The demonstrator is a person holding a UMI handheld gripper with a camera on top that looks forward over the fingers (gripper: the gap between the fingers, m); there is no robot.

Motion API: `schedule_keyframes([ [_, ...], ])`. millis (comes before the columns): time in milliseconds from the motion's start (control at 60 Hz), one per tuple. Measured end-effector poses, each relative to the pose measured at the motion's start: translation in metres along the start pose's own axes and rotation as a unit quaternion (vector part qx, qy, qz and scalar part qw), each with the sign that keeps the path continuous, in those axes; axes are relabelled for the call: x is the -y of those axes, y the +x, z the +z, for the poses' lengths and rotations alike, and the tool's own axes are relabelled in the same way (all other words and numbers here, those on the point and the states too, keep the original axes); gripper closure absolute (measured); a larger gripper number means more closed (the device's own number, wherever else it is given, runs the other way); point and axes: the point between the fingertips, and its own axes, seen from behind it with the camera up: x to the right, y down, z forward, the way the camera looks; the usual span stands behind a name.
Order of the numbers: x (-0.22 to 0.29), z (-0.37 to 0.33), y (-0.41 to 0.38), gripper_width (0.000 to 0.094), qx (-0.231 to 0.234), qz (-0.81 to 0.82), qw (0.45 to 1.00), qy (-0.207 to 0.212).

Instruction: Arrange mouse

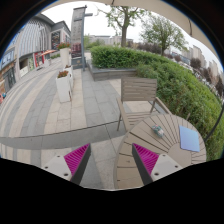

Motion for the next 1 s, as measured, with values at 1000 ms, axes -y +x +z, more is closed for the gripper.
schedule_keyframes([
  [1000, -0.056, 0.186, 0.257, 0.0083, -0.189, 0.142, 0.971, 0.026],
])
